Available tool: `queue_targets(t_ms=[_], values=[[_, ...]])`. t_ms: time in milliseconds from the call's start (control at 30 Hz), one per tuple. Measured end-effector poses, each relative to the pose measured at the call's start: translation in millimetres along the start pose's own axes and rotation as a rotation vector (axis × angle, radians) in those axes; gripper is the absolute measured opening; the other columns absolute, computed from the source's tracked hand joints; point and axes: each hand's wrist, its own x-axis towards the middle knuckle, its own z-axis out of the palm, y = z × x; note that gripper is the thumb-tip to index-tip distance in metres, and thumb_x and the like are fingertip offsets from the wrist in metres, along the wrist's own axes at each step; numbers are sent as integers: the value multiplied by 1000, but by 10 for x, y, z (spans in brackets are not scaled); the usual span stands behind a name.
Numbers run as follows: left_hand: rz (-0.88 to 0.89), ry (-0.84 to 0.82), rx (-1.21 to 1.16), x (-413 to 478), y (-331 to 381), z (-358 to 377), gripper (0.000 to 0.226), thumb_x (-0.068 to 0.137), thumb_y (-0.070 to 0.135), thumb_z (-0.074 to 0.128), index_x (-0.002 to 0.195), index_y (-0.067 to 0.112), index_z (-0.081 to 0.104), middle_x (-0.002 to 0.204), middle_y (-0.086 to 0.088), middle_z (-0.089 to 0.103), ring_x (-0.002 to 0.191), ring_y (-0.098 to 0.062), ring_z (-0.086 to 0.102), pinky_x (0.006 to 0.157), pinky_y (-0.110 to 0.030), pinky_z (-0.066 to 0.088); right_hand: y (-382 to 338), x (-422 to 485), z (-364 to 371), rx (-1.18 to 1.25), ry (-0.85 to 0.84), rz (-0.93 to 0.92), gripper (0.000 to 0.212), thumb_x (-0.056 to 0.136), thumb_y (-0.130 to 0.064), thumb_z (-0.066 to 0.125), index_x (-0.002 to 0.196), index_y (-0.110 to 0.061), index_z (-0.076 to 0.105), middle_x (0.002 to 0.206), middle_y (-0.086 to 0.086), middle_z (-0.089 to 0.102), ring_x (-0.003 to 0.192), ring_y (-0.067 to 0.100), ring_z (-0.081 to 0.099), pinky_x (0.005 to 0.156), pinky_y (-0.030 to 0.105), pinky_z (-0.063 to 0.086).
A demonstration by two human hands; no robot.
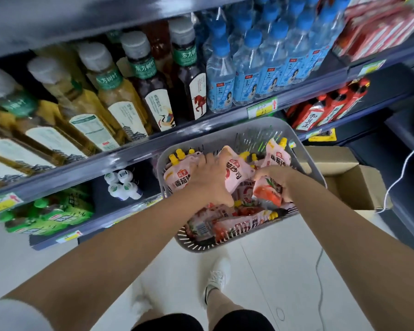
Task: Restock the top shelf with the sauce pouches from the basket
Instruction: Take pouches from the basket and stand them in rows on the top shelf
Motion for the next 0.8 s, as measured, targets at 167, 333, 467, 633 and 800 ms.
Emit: queue_targets(t_ms=[167,333,467,633,800], values=[[-31,152,-122,-431,-379,-217,129,53,55,78,149,26,-3,137,-16,32,129,-38,31,98,-47,41,-45,-437,278,87,119,-140,31,73,-18,72,97,-5,56,81,11,60,58,18,54,44,18,46],[-33,350,-149,-1199,-917,-596,143,52,64,78,151,14,-13,147,-14,22,137,-39,21,112,-49,27,-211,-1224,887,61,242,-365,74,47,-31,84,101,5,48,87,14,62,71,20,58,61,27,51],[-68,541,-182,-1895,-1355,-932,137,52,57,79,151,13,-4,145,-10,24,135,-33,24,109,-46,31,-408,-1903,1485,-53,340,-557,110,24,-48,71,120,-1,44,112,9,51,101,24,54,83,42,48],[-119,800,-171,-2693,-1955,-1339,130,56,52,78,151,11,0,137,-10,29,126,-29,29,106,-39,28,-666,-2872,2164,-189,468,-779,120,59,-39,81,146,4,10,148,20,21,138,35,22,112,40,27],[-203,998,-212,-3376,-2617,-1743,127,57,47,78,152,17,-1,136,-8,28,126,-29,28,105,-40,29,-1051,-3425,2753,-164,462,-976,115,58,-33,85,144,-7,14,144,19,25,135,35,25,112,42,26]])
